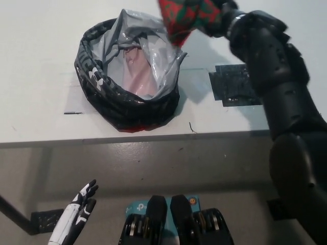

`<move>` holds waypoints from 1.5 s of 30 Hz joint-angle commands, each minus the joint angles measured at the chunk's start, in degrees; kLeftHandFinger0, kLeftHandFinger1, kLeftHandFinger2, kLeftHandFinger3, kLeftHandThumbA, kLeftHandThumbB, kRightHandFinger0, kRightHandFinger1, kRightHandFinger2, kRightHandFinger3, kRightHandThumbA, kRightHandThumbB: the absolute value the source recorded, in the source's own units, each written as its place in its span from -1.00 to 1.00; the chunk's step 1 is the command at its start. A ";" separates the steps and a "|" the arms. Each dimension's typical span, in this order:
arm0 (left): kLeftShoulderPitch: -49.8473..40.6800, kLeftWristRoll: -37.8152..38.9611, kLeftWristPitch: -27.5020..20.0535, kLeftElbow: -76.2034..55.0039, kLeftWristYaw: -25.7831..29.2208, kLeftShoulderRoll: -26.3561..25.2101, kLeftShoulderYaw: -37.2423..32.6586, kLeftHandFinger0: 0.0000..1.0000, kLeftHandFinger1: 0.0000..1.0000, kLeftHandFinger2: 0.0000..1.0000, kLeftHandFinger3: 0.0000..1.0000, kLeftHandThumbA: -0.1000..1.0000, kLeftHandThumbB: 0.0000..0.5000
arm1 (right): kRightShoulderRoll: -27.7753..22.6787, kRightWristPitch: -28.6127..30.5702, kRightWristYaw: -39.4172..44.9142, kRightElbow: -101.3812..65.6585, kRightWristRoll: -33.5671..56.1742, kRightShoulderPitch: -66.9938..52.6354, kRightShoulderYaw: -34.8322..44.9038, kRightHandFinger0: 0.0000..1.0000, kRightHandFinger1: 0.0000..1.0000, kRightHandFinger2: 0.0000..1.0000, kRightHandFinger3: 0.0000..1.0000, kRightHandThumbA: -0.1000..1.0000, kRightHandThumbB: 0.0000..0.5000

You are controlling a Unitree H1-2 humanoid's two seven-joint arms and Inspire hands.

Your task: The robot uses its right hand to pick up a bag of coffee beans and puts it in the black plastic bag, then the robot grabs the top of the bag and lifts it.

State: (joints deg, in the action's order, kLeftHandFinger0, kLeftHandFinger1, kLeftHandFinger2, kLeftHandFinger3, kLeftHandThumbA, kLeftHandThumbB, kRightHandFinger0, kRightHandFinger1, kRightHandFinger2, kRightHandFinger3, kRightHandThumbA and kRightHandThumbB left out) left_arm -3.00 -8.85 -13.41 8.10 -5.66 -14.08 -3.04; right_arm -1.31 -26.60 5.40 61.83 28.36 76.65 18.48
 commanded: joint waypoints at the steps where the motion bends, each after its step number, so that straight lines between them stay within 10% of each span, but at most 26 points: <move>1: 0.07 -0.65 -1.10 -1.75 -0.53 -1.19 -0.33 1.00 1.00 1.00 1.00 1.00 0.22 | 1.24 5.50 0.93 3.13 -1.75 8.74 -1.26 -1.00 -0.73 0.43 1.00 -1.00 -0.59; 15: 0.97 -1.63 -0.60 -2.89 -1.07 -1.98 -1.12 1.00 1.00 1.00 1.00 1.00 0.19 | 3.56 11.79 -2.57 13.09 -6.97 14.26 -4.03 -1.00 -0.54 0.80 1.00 -1.00 -0.48; 16: 1.09 -1.56 -0.61 -2.88 -1.06 -1.98 -1.14 1.00 1.00 1.00 1.00 1.00 0.19 | 3.61 12.09 -2.60 13.50 -7.58 14.48 -4.58 -1.00 -0.56 0.76 0.42 -1.00 -0.50; 17: 1.21 -1.52 -0.60 -2.87 -1.05 -1.99 -1.16 1.00 1.00 1.00 1.00 1.00 0.19 | 3.62 12.33 -2.60 13.82 -8.03 14.65 -4.96 -1.00 -0.56 0.72 0.35 -1.00 -0.51; 19: 1.32 -1.65 -0.62 -2.91 -1.09 -2.11 -1.28 1.00 1.00 1.00 1.00 1.00 0.18 | 3.59 12.84 -2.45 14.49 -8.96 14.83 -5.85 -1.00 -0.57 0.68 1.00 -1.00 -0.41; 36: 2.53 -1.51 -0.33 -3.56 -1.60 -2.55 -2.07 1.00 1.00 1.00 1.00 1.00 0.16 | 3.42 15.72 -2.69 16.67 -20.13 13.57 -19.08 -1.00 -0.31 0.82 1.00 -1.00 -0.42; 37: 2.59 -1.49 -0.09 -3.68 -1.63 -2.59 -2.09 1.00 1.00 1.00 1.00 1.00 0.18 | 3.49 16.53 -1.61 16.76 -21.37 13.53 -20.42 -1.00 -0.21 0.92 0.62 -1.00 -0.53; 39: 2.80 -1.37 0.11 -3.76 -1.77 -2.63 -2.16 1.00 1.00 1.00 1.00 1.00 0.18 | 3.44 16.99 -0.79 16.79 -22.68 13.52 -21.80 -0.99 -0.12 1.00 0.86 -1.00 -0.50; 41: 3.00 -1.34 0.20 -3.70 -1.95 -2.71 -2.24 1.00 1.00 1.00 1.00 1.00 0.18 | 3.47 16.84 -0.68 16.75 -23.38 13.63 -22.69 -0.96 -0.02 1.00 0.59 -1.00 -0.48; 43: 3.19 -1.12 0.91 -3.94 -2.24 -2.69 -2.21 1.00 1.00 1.00 1.00 1.00 0.22 | 3.49 16.34 -1.10 16.81 -24.26 13.86 -23.60 -0.91 0.04 1.00 1.00 -1.00 -0.42; 45: 3.39 -1.47 1.00 -4.00 -2.45 -2.93 -2.39 1.00 1.00 1.00 1.00 1.00 0.23 | 3.51 16.13 -1.54 16.86 -24.81 14.02 -24.14 -0.93 0.00 0.99 1.00 -1.00 -0.46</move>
State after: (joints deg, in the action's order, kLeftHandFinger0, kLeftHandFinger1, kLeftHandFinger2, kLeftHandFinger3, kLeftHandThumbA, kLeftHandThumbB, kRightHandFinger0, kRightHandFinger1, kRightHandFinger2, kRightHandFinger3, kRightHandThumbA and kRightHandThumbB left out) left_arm -0.77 -10.35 -12.89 6.21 -6.56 -15.38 -5.33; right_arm 2.25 -14.67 3.34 80.07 6.47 85.13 -4.52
